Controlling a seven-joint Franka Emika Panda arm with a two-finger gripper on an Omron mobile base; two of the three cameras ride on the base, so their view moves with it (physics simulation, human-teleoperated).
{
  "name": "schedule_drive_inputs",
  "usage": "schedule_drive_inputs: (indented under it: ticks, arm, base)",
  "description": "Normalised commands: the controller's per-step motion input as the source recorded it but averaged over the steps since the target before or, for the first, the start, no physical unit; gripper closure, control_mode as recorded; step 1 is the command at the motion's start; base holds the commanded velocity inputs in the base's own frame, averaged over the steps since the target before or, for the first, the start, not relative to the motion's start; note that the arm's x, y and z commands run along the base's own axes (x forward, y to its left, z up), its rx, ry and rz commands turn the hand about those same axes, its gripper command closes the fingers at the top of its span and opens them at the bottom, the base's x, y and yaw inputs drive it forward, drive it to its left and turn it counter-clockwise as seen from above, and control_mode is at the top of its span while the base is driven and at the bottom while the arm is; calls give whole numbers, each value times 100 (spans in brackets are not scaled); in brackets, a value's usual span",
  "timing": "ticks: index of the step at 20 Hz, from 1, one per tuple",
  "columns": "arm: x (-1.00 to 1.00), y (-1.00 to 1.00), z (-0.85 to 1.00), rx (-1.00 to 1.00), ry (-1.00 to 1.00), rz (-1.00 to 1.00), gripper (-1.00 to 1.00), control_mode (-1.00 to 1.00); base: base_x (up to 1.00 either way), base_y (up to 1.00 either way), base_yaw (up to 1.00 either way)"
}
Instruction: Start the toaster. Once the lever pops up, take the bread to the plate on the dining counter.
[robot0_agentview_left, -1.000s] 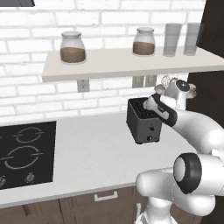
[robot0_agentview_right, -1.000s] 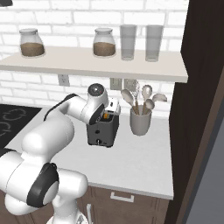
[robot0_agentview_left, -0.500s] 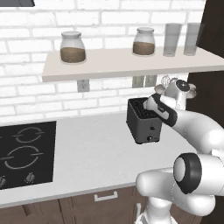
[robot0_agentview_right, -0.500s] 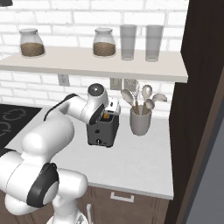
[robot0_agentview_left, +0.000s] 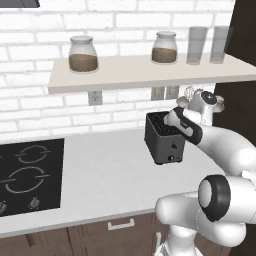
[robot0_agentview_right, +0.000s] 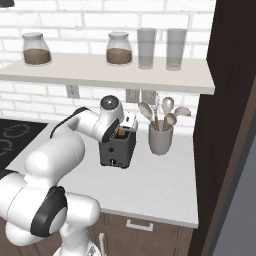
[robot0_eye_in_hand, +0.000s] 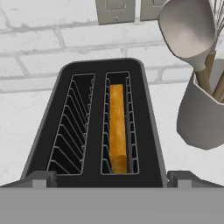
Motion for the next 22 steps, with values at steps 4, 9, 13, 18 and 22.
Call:
schedule_drive_inputs:
  ticks: [4,9,13,18,22]
  arm:
    - [4,0,0,-1,0,0,-100,-100]
    - [9,0,1,-2,0,0,-100,-100]
    - [3,0,2,0,0,0,-100,-100]
    - [0,0,0,-1,0,0,-100,-100]
    - [5,0,0,-10,0,0,-100,-100]
  base:
    - [0,0,0]
    - [0,0,0]
    - [0,0,0]
    - [0,0,0]
    - [0,0,0]
